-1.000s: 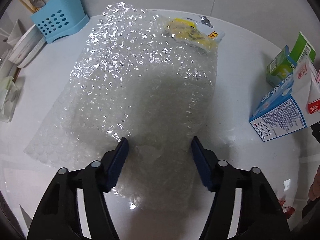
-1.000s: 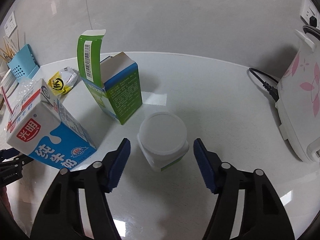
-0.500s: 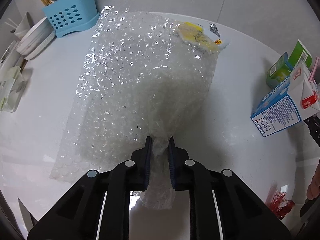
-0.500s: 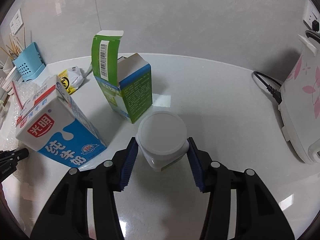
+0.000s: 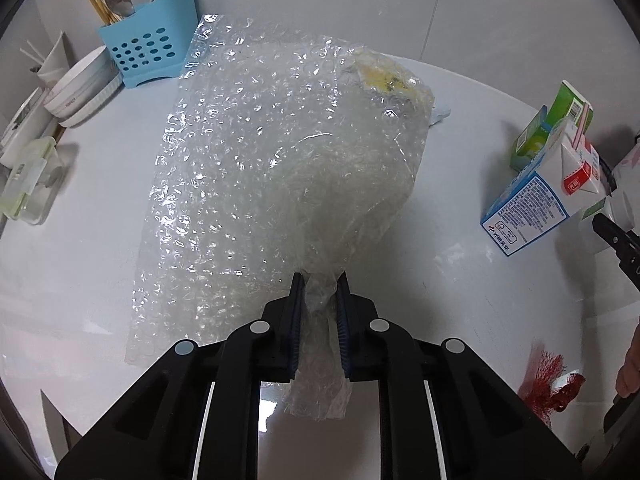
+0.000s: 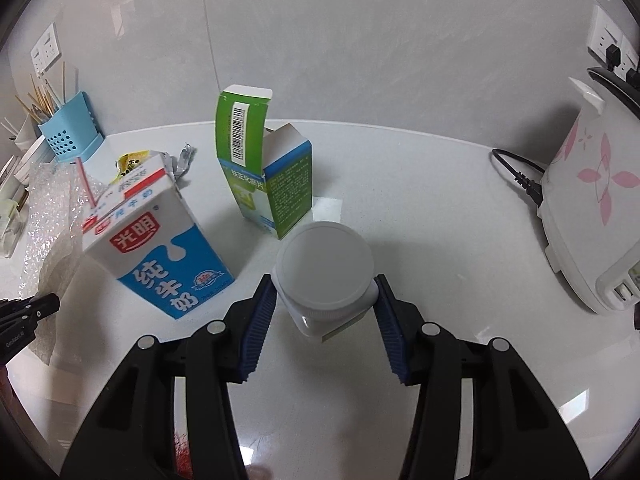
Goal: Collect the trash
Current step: 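Lift the pill bottle and bubble wrap off the counter toward the wastebasket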
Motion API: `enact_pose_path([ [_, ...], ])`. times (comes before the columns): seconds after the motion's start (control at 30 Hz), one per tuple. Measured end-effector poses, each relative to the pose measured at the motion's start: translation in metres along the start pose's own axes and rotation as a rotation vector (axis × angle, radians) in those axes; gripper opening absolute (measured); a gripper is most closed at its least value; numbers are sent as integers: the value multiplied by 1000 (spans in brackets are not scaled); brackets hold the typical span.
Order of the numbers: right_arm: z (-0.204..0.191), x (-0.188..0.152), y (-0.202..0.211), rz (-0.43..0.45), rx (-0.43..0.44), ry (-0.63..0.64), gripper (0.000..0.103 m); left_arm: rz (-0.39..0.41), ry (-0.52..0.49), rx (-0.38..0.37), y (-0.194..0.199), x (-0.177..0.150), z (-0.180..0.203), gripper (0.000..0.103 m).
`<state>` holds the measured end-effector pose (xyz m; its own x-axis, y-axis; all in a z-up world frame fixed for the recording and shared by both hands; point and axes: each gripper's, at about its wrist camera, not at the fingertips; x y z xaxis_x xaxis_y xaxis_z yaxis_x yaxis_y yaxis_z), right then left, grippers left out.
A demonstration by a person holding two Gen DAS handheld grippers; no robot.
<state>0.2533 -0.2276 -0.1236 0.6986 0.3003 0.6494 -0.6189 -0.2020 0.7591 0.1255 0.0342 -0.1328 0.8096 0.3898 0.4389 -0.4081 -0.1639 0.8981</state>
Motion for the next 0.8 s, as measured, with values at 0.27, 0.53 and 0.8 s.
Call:
enact_pose_path([
  [0.27, -5, -9, 18, 3, 15, 16, 48, -6, -38, -29, 16, -11, -1, 14],
  [0.53, -10, -17, 38, 21, 20, 11, 48, 17, -43, -39, 36, -23, -4, 14],
  [0.8, -16, -28, 69, 54, 22, 3, 48, 34, -53, -66, 51, -38, 0, 14],
])
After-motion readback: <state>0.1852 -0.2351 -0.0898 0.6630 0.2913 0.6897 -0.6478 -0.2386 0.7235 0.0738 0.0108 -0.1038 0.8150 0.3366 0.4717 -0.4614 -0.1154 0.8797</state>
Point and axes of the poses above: each gripper's, at about its wrist camera, not at the fingertips, and y roughly against the way its jaws point, z to its right, x to its top, and after that the axes turned 1 degree about -x, right-handed
